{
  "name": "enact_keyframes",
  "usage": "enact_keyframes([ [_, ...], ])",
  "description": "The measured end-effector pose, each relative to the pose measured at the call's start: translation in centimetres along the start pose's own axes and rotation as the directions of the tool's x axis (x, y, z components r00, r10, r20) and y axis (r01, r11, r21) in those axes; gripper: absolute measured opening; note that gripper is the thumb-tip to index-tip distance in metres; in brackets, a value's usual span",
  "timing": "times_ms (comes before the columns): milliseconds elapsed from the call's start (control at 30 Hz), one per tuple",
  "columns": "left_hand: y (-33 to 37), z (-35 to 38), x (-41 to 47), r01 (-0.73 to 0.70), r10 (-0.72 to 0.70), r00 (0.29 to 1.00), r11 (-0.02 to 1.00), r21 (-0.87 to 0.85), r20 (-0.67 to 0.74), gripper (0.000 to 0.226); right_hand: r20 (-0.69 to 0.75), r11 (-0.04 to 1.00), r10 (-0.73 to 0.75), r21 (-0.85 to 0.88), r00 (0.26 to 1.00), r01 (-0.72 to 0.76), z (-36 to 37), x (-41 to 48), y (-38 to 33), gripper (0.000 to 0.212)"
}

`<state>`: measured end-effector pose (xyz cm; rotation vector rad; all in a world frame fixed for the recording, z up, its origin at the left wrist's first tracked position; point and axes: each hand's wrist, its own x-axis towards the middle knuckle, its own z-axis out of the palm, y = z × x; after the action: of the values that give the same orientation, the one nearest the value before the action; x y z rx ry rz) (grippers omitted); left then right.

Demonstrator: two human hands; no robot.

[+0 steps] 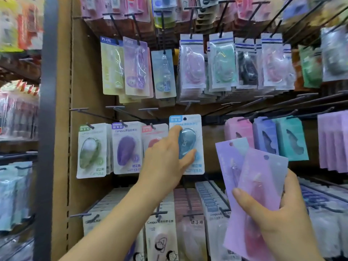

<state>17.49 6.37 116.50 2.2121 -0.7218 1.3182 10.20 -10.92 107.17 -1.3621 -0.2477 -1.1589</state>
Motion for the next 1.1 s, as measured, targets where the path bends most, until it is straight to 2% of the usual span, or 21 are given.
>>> enact_keyframes([
  [67, 0.0, 0.4, 0.6, 0.000, 0.000, 1.000, 0.999, 0.035, 0.009, 0.052, -0.001, 1.000, 0.009, -0.004, 1.000, -0.009, -0.4, 0.1, -0.1, 0.068],
  [233, 0.6, 0.2, 1.2, -0.041, 0.043, 0.999, 0.989, 0.142, -0.011, 0.056, 0.019, 0.999, 0.036, -0.003, 0.999, -0.036, -0.9, 0.4, -0.2, 0.077],
  [367, 0.6, 0.9, 1.7, -0.116, 0.120, 0.993, 0.921, 0.372, 0.012, 0.059, 0.065, 0.999, 0.035, -0.009, 0.997, -0.035, -0.7, 0.2, -0.4, 0.072],
  [567, -0.5, 2.2, 2.6, -0.103, 0.087, 0.995, 0.878, 0.467, 0.057, 0.059, 0.134, 0.999, 0.039, -0.015, 0.990, -0.038, -0.6, -0.1, -0.9, 0.106],
  [733, -0.6, 3.9, 3.8, -0.112, 0.052, 0.992, 0.781, 0.614, 0.115, 0.066, 0.154, 0.999, 0.052, -0.020, 0.987, -0.050, -0.9, 0.0, -1.3, 0.118],
  [833, -0.3, 5.0, 4.7, -0.097, 0.014, 0.991, 0.762, 0.641, 0.133, 0.066, 0.165, 0.998, 0.056, -0.013, 0.985, -0.055, -1.1, 0.0, -1.0, 0.116],
  [1033, -0.8, 5.5, 4.6, -0.049, -0.033, 0.992, 0.785, 0.617, 0.121, 0.066, 0.182, 0.998, 0.059, -0.001, 0.982, -0.060, -1.6, -0.3, -0.7, 0.116],
  [1100, -0.2, 4.2, 3.3, -0.005, -0.022, 0.998, 0.877, 0.480, 0.050, 0.055, 0.171, 0.998, 0.070, -0.007, 0.983, -0.070, -1.8, -0.4, -0.7, 0.110],
])
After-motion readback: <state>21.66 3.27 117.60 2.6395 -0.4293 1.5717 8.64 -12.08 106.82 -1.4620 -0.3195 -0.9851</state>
